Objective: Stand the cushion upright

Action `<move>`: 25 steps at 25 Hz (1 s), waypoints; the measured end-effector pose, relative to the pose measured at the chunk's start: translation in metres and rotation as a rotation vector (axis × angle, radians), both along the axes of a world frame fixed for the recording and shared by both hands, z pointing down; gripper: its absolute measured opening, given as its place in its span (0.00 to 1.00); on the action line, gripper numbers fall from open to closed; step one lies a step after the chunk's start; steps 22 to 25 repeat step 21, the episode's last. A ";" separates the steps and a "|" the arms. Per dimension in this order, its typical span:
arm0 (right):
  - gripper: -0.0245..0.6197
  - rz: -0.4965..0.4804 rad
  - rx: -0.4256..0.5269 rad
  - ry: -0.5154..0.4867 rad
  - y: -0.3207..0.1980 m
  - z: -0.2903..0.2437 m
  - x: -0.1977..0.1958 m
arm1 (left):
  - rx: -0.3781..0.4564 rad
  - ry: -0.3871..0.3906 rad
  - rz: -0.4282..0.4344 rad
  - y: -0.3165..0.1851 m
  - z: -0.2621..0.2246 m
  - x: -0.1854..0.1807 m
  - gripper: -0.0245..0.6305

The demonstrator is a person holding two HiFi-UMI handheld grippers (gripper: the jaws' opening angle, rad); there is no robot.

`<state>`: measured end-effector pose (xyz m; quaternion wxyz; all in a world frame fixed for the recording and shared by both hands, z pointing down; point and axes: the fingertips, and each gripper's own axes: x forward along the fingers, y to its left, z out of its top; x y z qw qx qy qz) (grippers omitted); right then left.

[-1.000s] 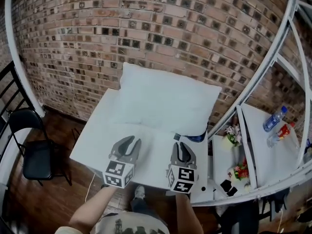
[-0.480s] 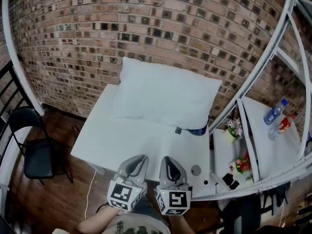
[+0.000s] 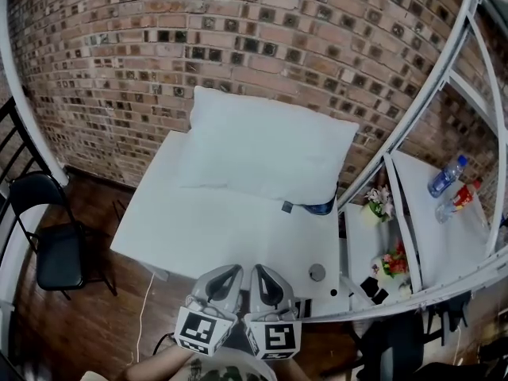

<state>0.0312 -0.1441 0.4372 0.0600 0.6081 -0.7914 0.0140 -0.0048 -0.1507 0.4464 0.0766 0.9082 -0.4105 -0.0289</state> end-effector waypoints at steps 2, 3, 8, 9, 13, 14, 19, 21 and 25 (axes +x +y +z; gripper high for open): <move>0.04 0.006 0.004 -0.002 -0.001 -0.001 0.003 | 0.004 -0.005 -0.007 -0.002 -0.001 -0.001 0.04; 0.04 0.009 0.005 -0.004 -0.001 -0.001 0.005 | 0.007 -0.006 -0.012 -0.003 0.001 -0.003 0.04; 0.04 0.015 0.001 -0.017 0.001 0.002 0.004 | -0.005 0.002 -0.033 -0.006 0.005 -0.011 0.04; 0.04 0.015 0.001 -0.019 0.001 0.003 0.003 | -0.008 0.002 -0.035 -0.006 0.005 -0.012 0.04; 0.04 0.014 0.000 -0.022 0.002 0.004 0.001 | -0.009 -0.002 -0.033 -0.005 0.005 -0.012 0.04; 0.04 0.014 0.000 -0.024 0.002 0.005 0.000 | -0.008 -0.002 -0.032 -0.005 0.005 -0.013 0.04; 0.04 0.008 -0.006 -0.021 0.005 0.003 -0.002 | -0.018 -0.002 -0.035 -0.002 0.006 -0.015 0.04; 0.04 0.008 -0.006 -0.023 0.006 0.004 -0.002 | -0.018 0.002 -0.035 -0.001 0.004 -0.016 0.04; 0.04 0.008 -0.006 -0.023 0.006 0.004 -0.002 | -0.018 0.002 -0.035 -0.001 0.004 -0.016 0.04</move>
